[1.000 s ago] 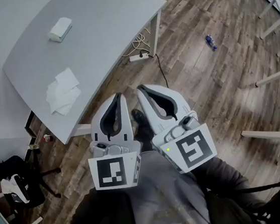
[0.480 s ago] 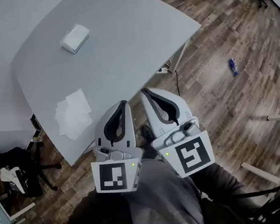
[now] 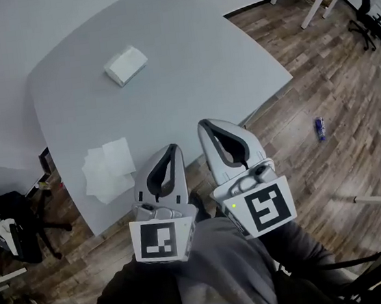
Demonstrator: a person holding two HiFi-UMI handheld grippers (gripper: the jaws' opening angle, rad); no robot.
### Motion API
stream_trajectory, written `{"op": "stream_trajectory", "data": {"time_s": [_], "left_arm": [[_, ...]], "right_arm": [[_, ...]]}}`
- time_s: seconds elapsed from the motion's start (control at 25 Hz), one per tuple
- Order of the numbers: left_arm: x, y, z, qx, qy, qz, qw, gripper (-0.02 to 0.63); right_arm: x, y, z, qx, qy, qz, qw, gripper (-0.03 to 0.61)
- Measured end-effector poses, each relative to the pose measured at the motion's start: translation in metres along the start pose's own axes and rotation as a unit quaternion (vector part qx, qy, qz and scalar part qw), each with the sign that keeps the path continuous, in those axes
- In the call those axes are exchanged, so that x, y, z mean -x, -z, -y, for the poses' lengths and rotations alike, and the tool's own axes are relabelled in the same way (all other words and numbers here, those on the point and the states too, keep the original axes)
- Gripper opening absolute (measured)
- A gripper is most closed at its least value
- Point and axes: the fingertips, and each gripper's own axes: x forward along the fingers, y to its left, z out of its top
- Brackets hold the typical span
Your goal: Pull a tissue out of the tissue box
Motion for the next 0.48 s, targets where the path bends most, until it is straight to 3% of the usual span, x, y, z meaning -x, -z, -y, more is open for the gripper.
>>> {"op": "stream_trajectory", "data": {"time_s": [0.28, 0.48], "left_arm": [[-0.029, -0.013, -0.025, 0.013, -0.038, 0.018, 0.999, 0.002], [-0.073, -0.003, -0.05, 0.023, -0.078, 0.005, 0.9967, 0.002]], "right_arm": [[-0.04, -0.015, 0.014, 0.024, -0.042, 0.004, 0.999, 0.002], [-0.087, 0.003, 0.04, 0.024, -0.081, -0.009, 0.996, 0.002]]}}
